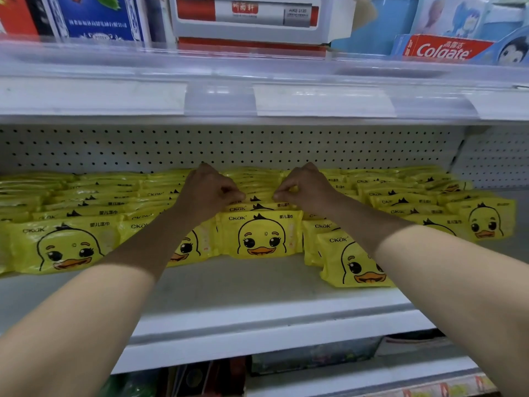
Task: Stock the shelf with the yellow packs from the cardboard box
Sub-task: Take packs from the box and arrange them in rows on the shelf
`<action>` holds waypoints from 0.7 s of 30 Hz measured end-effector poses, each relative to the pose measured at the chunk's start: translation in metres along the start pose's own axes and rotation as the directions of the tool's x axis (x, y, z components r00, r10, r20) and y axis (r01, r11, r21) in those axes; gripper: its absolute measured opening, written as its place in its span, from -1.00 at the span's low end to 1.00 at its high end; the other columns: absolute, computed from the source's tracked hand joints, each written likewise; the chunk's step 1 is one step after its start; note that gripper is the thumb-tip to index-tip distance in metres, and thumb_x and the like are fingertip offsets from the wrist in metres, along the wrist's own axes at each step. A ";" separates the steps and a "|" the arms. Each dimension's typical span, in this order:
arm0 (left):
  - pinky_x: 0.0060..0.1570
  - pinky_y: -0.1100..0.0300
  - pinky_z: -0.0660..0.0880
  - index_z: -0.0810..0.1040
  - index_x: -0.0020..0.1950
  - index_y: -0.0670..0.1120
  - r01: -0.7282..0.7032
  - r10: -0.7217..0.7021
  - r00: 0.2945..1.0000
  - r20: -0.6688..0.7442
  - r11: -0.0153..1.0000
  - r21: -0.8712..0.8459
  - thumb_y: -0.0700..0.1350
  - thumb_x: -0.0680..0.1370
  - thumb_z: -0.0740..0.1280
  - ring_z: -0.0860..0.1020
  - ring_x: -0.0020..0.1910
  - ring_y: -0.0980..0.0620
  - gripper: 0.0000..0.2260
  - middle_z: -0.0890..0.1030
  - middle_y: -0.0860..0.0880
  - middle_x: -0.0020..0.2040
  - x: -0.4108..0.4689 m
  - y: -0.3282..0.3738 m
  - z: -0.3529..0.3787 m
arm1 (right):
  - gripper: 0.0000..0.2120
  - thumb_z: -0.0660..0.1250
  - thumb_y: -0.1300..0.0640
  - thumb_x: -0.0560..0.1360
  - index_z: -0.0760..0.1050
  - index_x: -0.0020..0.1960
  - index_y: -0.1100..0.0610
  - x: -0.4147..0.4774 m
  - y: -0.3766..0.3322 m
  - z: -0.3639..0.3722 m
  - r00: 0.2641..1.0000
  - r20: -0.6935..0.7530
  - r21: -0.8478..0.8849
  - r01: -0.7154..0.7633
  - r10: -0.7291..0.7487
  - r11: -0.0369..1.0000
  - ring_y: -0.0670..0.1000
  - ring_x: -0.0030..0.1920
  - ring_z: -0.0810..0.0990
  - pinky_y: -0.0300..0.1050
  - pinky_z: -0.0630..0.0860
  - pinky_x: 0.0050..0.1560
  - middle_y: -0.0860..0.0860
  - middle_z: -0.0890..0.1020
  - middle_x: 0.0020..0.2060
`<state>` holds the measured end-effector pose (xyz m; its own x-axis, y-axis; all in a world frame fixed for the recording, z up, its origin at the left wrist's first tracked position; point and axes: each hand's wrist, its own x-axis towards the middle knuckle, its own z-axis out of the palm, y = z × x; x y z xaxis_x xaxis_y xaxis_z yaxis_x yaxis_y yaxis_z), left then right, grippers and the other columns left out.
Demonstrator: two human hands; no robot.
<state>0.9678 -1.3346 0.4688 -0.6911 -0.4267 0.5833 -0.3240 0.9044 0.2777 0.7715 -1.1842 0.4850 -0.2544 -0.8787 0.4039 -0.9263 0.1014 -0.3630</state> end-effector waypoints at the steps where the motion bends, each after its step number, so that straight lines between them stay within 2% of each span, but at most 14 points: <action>1: 0.10 -0.03 0.43 0.69 -0.13 0.19 0.011 -0.011 1.000 -0.021 1.000 -0.025 0.25 0.41 0.42 0.51 -0.07 -0.01 -0.82 0.63 0.13 -0.27 0.002 -0.006 0.000 | -0.82 0.47 -0.08 0.45 0.70 0.01 -0.07 0.002 0.002 -0.001 0.999 -0.031 0.015 -0.010 0.010 1.000 0.04 0.11 0.36 0.01 0.39 0.13 -0.14 0.60 -0.20; 3: 0.12 -0.09 0.43 0.68 -0.13 0.23 0.040 -0.041 0.999 -0.025 0.999 -0.031 0.21 0.40 0.45 0.53 -0.04 -0.01 -0.88 0.65 0.19 -0.23 0.004 -0.007 -0.002 | -0.79 0.47 -0.13 0.43 0.68 0.05 -0.11 0.006 0.002 -0.003 0.997 -0.068 -0.018 -0.028 0.027 0.999 0.03 0.08 0.34 -0.04 0.37 0.06 -0.19 0.53 -0.24; 5: 0.15 -0.06 0.38 0.69 -0.11 0.19 0.069 -0.069 0.997 -0.022 0.998 -0.002 0.10 0.40 0.50 0.46 0.05 -0.02 -0.90 0.65 0.17 -0.21 0.005 -0.003 -0.002 | -0.77 0.48 -0.15 0.42 0.68 0.05 -0.14 0.010 -0.001 -0.003 0.998 -0.056 -0.078 -0.042 0.038 0.996 0.04 0.10 0.34 -0.06 0.37 0.01 -0.13 0.54 -0.21; 7: 0.14 -0.02 0.36 0.72 -0.10 0.11 0.085 -0.085 0.996 -0.015 0.996 0.020 0.03 0.39 0.53 0.40 0.09 -0.04 -0.89 0.64 0.13 -0.20 0.005 0.000 0.000 | -0.79 0.50 -0.13 0.41 0.68 0.03 -0.15 0.013 -0.003 -0.001 0.998 -0.020 -0.099 -0.054 0.053 0.994 0.05 0.14 0.35 -0.04 0.41 0.06 -0.05 0.59 -0.14; 12: 0.12 -0.01 0.37 0.71 -0.15 0.13 0.075 -0.075 0.997 0.025 0.997 -0.009 0.05 0.34 0.56 0.42 0.05 -0.03 -0.87 0.65 0.08 -0.22 0.009 -0.002 0.002 | -0.82 0.53 -0.10 0.38 0.70 -0.04 -0.10 0.017 -0.006 0.003 0.998 -0.021 -0.124 -0.057 0.055 0.991 0.06 0.16 0.37 0.02 0.43 0.14 0.00 0.60 -0.11; 14: 0.14 -0.04 0.37 0.71 -0.16 0.12 0.041 -0.041 0.999 0.023 0.999 0.011 0.05 0.34 0.56 0.44 0.03 -0.02 -0.88 0.60 0.15 -0.28 0.011 -0.004 0.004 | -0.84 0.52 -0.09 0.39 0.70 -0.05 -0.09 0.019 -0.004 0.006 0.999 -0.032 -0.141 -0.048 0.044 0.989 0.04 0.14 0.37 0.00 0.42 0.12 -0.06 0.57 -0.17; 17: 0.12 0.05 0.30 0.72 -0.10 0.06 -0.015 0.008 0.998 0.056 0.991 0.131 0.05 0.42 0.50 0.43 0.08 -0.03 -0.88 0.47 0.19 -0.33 0.013 -0.003 0.004 | -0.87 0.46 -0.09 0.45 0.71 -0.06 -0.08 0.023 -0.001 0.012 0.999 -0.022 -0.199 -0.040 0.036 0.979 0.04 0.11 0.40 -0.04 0.40 0.06 -0.08 0.54 -0.19; 19: 0.11 0.06 0.26 0.71 -0.02 0.06 -0.045 0.019 0.995 0.100 0.963 0.267 0.08 0.48 0.43 0.42 0.11 -0.05 -0.84 0.56 0.07 -0.23 0.014 0.000 0.005 | -0.84 0.42 -0.11 0.48 0.71 -0.06 -0.06 0.026 0.001 0.017 0.999 0.003 -0.276 -0.041 0.044 0.960 0.08 0.11 0.43 -0.04 0.40 0.04 0.02 0.58 -0.11; 21: 0.10 0.08 0.25 0.70 0.03 0.08 -0.026 -0.025 0.990 0.140 0.936 0.350 0.12 0.52 0.37 0.40 0.13 -0.05 -0.80 0.57 -0.03 -0.12 0.015 0.003 0.003 | -0.80 0.40 -0.14 0.48 0.71 -0.06 -0.04 0.028 0.002 0.019 0.998 0.015 -0.304 -0.061 0.069 0.951 0.10 0.11 0.45 -0.04 0.40 0.04 0.07 0.58 -0.06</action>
<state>0.9546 -1.3383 0.4762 -0.7664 -0.4448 0.4635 -0.5119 0.8588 -0.0222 0.7678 -1.2173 0.4801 -0.3131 -0.8766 0.3655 -0.9497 0.2915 -0.1146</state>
